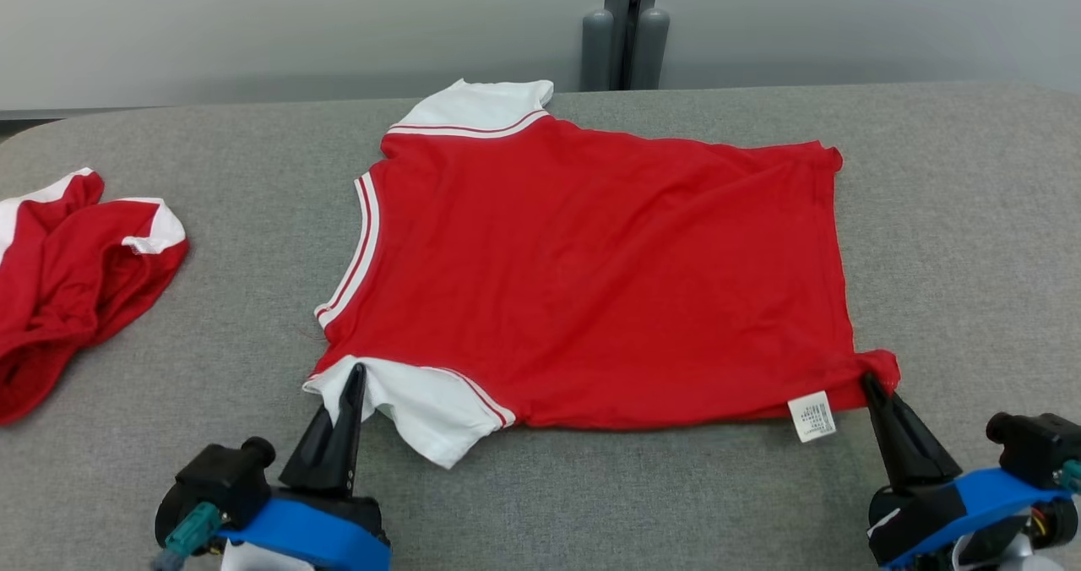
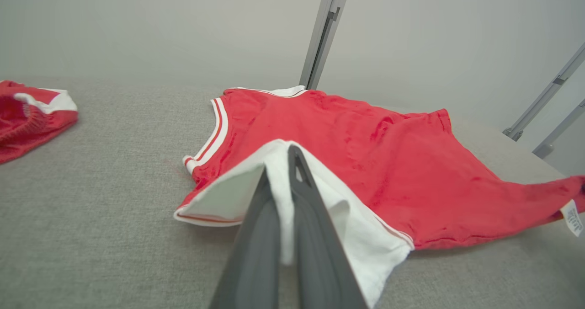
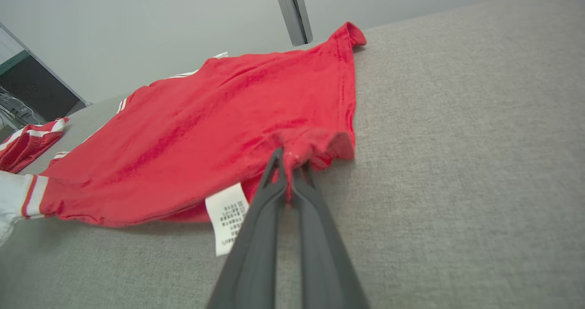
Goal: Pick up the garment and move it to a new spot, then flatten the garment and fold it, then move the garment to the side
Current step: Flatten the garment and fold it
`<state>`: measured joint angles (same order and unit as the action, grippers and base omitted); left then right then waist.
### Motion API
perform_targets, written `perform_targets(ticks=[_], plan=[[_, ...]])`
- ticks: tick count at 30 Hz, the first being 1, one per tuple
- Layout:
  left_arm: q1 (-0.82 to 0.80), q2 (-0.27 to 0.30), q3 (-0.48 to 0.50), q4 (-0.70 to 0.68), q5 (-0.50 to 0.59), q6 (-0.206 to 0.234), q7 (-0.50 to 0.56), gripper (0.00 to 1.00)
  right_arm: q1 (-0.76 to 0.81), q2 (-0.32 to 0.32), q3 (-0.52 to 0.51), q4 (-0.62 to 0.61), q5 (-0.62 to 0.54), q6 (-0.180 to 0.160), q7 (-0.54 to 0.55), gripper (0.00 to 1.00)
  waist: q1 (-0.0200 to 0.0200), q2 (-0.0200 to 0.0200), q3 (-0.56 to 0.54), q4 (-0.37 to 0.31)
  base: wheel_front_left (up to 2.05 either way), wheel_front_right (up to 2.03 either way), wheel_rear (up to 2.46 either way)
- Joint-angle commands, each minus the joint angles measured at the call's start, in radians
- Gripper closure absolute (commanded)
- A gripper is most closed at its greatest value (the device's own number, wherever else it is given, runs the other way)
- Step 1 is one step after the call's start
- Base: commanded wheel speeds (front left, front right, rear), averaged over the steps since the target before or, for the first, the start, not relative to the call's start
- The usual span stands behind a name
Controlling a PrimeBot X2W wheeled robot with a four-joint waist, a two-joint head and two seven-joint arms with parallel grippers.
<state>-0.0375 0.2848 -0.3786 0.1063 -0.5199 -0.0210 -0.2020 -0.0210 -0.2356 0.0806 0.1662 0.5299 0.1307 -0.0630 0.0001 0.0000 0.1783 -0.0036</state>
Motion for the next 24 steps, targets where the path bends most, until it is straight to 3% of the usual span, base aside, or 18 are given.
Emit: perform_targets(ticks=[1, 24], plan=[[-0.024, 0.013, 0.001, 0.008, 0.004, -0.007, 0.004, 1.0, -0.021, -0.001, -0.001, 0.002, 0.001, 0.0, 0.003, 1.0, -0.0001, 0.0, 0.006, -0.002, 0.0, 0.0, 0.0], [-0.457, 0.017, -0.03, 0.369, 0.021, -0.092, -0.011, 1.0, -0.348, -0.008, 0.044, 0.199, 0.002, 0.0, -0.002, 1.0, -0.0001, 0.0, 0.163, -0.039, 0.0, 0.0, 0.0]])
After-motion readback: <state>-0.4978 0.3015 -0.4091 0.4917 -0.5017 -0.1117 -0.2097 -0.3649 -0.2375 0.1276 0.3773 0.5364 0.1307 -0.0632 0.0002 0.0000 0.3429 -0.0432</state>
